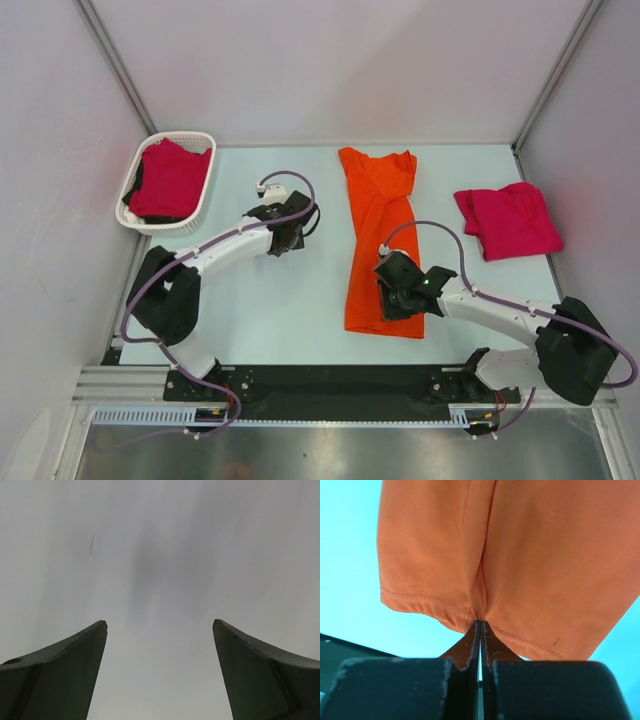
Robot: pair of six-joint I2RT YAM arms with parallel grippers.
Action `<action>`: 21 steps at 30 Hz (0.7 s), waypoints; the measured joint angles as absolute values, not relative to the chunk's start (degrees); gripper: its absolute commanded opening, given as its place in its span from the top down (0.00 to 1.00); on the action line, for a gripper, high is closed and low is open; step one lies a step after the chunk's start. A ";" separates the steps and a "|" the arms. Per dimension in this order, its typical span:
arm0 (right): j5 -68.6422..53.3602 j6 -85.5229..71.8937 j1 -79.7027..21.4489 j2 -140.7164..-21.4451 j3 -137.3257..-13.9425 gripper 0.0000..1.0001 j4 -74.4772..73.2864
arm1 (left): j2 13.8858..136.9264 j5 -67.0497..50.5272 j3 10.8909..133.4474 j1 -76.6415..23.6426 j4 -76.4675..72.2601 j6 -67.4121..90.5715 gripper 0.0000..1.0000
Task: Fold and stack the t-shirts
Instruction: Grab the bottom of the folded rectangular tshirt with both arms
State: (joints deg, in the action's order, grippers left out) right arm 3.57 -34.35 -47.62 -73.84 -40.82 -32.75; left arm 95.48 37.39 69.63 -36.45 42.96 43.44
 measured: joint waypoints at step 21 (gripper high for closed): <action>3.73 -37.60 -47.92 -63.88 -39.16 1.00 -39.86 | 98.35 37.36 70.63 -36.45 43.46 43.46 0.08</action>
State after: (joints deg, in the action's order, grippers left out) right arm 3.73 -37.60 -47.92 -63.88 -39.16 -39.86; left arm 98.35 37.36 70.63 -36.45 43.46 43.46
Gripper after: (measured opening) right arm 0.009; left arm 0.919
